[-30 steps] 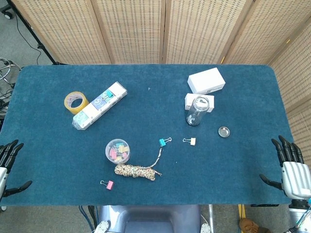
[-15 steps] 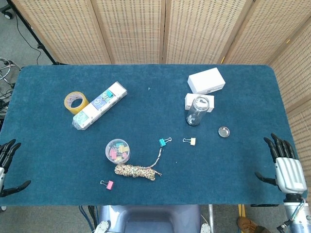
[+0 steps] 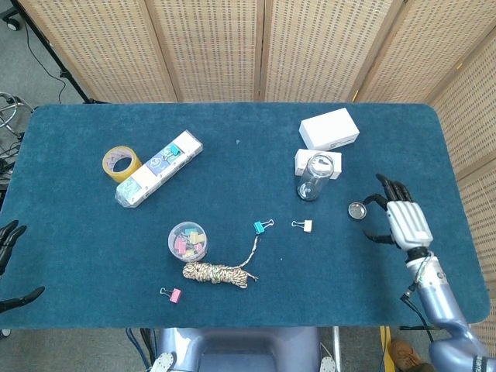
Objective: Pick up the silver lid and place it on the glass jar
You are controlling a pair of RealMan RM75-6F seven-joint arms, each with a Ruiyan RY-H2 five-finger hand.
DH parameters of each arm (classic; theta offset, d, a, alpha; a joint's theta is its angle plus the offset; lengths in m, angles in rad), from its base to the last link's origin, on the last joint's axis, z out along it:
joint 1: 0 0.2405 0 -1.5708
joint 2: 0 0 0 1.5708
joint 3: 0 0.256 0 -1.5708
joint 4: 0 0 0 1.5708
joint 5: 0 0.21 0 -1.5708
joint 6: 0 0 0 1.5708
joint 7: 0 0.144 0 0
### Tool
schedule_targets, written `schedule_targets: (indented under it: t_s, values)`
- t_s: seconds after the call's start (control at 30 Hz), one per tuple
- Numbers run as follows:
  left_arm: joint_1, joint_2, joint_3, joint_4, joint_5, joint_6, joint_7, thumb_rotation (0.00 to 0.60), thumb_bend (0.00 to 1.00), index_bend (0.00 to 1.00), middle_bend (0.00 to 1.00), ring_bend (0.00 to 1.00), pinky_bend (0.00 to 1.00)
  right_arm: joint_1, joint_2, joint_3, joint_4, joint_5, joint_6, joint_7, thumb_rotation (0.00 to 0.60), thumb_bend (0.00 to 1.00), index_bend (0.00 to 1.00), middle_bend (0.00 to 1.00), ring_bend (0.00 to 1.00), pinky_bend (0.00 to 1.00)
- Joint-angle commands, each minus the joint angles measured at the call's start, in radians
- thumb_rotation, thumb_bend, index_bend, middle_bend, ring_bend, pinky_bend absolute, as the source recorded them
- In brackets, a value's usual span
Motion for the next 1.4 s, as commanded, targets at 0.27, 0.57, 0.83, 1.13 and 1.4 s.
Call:
schedule_targets:
  t_s: [0.27,0.57,0.83,1.13,1.4]
  values:
    - [-0.005,0.014,0.006,0.009,0.01,-0.01,-0.037,0.6,0.0,0.0,0.0,0.0,0.0,0.101,-0.139,0.023,0.145,0.125,-0.08,-0.093,0.6,0.31,0.39,0.0,0.0,0.0]
    - [-0.004,0.021,0.004,0.015,0.005,-0.006,-0.063,0.6,0.0,0.0,0.0,0.0,0.0,0.139,-0.229,0.001,0.307,0.22,-0.127,-0.16,0.6,0.32,0.39,0.0,0.0,0.0]
    - [-0.004,0.023,0.002,0.013,0.001,-0.006,-0.07,0.6,0.0,0.0,0.0,0.0,0.0,0.146,-0.265,-0.008,0.381,0.244,-0.153,-0.138,0.6,0.34,0.4,0.0,0.0,0.0]
    - [-0.006,0.023,-0.002,0.013,-0.009,-0.011,-0.073,0.6,0.0,0.0,0.0,0.0,0.0,0.163,-0.306,-0.005,0.448,0.248,-0.17,-0.114,0.6,0.36,0.42,0.0,0.0,0.0]
    - [-0.012,0.022,-0.009,0.008,-0.026,-0.026,-0.064,0.6,0.0,0.0,0.0,0.0,0.0,0.18,-0.354,-0.004,0.527,0.254,-0.203,-0.089,0.6,0.37,0.44,0.0,0.0,0.0]
